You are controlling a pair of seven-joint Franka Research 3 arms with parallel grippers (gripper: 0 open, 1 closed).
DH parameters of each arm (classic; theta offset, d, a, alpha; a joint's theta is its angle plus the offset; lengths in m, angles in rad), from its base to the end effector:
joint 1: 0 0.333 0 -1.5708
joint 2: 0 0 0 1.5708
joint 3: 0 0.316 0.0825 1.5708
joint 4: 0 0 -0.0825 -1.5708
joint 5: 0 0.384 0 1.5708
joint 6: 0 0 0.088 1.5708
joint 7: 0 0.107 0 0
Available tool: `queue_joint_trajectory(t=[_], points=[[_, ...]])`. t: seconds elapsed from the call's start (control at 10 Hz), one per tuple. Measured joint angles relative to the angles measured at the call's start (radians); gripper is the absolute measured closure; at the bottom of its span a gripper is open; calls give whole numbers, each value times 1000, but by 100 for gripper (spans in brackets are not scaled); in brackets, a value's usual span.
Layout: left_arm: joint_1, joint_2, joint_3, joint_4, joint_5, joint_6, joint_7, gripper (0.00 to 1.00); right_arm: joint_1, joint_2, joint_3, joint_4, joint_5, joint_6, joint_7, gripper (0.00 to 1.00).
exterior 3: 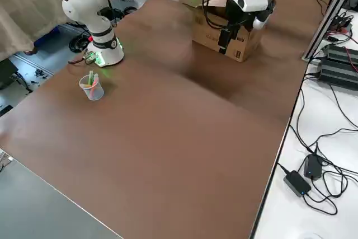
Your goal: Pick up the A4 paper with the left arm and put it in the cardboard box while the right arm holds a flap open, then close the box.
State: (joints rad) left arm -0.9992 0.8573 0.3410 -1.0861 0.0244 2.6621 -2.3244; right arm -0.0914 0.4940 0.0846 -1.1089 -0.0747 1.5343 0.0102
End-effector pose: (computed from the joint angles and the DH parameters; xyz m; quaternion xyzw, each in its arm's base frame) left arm 0.5696 -0.5836 0.4131 0.6958 0.6074 0.1361 0.3583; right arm 0.6887 -0.0278 0.5303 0.9992 -0.0130 -0.0336 0.0172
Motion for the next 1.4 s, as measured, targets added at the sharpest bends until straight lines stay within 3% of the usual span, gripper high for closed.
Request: queue_joint_trajectory(t=[1.4], points=[[-7,31,0,-21,0,-1,0,97,-9,0,-10,0,68,3,14,0]])
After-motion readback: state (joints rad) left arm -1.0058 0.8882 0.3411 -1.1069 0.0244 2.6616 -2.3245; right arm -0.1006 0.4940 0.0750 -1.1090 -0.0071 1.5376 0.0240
